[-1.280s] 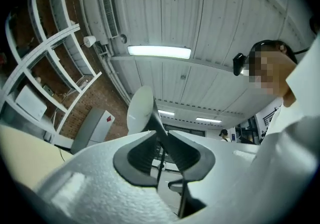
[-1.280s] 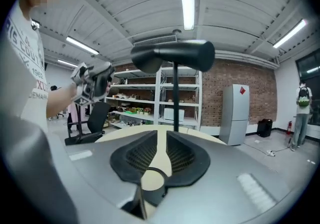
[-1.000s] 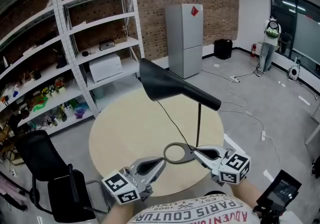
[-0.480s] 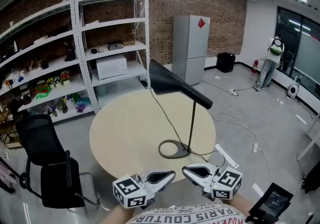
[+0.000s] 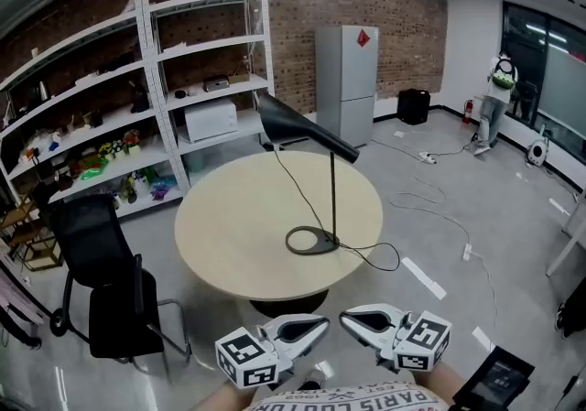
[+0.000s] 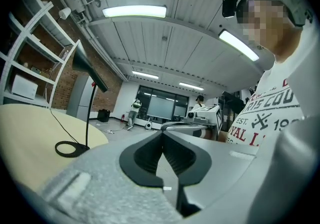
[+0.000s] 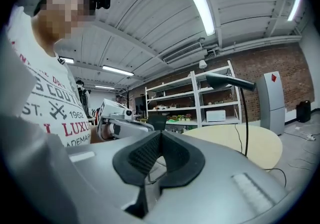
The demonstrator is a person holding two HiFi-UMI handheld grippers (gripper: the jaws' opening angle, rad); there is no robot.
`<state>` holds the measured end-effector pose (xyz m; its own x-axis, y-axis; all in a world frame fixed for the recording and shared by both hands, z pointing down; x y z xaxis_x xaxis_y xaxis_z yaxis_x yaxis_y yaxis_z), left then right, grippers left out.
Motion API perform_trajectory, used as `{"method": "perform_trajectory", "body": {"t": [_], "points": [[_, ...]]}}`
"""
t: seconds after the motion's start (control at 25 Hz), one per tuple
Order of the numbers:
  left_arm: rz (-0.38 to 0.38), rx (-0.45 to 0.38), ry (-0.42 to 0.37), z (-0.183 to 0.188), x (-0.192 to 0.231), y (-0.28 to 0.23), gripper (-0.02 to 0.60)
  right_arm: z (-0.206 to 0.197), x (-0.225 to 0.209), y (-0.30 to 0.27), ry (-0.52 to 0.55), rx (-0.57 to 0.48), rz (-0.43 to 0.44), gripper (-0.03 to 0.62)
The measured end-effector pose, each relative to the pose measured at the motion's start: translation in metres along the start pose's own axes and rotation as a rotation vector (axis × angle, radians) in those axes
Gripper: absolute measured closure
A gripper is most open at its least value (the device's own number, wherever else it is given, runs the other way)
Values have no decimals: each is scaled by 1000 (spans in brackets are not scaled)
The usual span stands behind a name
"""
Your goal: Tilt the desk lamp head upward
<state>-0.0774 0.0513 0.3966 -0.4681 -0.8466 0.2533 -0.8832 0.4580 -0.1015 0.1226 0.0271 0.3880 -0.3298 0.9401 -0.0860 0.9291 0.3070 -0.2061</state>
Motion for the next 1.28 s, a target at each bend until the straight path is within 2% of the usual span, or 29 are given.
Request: {"method": "perform_trajectory", "body": {"t": [0.2, 0.52, 0.84, 1.28], "points": [[36, -5, 8, -24, -52, 10, 583, -21, 43, 31, -9, 9, 14, 592], [62, -17, 9, -34, -112, 21, 583, -32, 89, 65, -12, -3, 11, 592], [60, -20, 14, -42, -136, 22, 583, -42, 111, 82, -5, 12, 18, 592], [37, 3, -1, -37, -152, 10, 583, -43, 112, 101, -19, -18, -7, 592]]}}
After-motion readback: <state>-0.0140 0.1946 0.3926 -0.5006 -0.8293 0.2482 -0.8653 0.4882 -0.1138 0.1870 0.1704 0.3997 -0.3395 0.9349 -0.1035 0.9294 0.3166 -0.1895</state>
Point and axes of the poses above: the fingertips, and each gripper's own axes: y backward along the fingers, x to its left, z out of its top, the point moved 10 cm from there along y, backward along the fingers, and after that the axes turned 6 degrees about x, right-handed, at the moved point
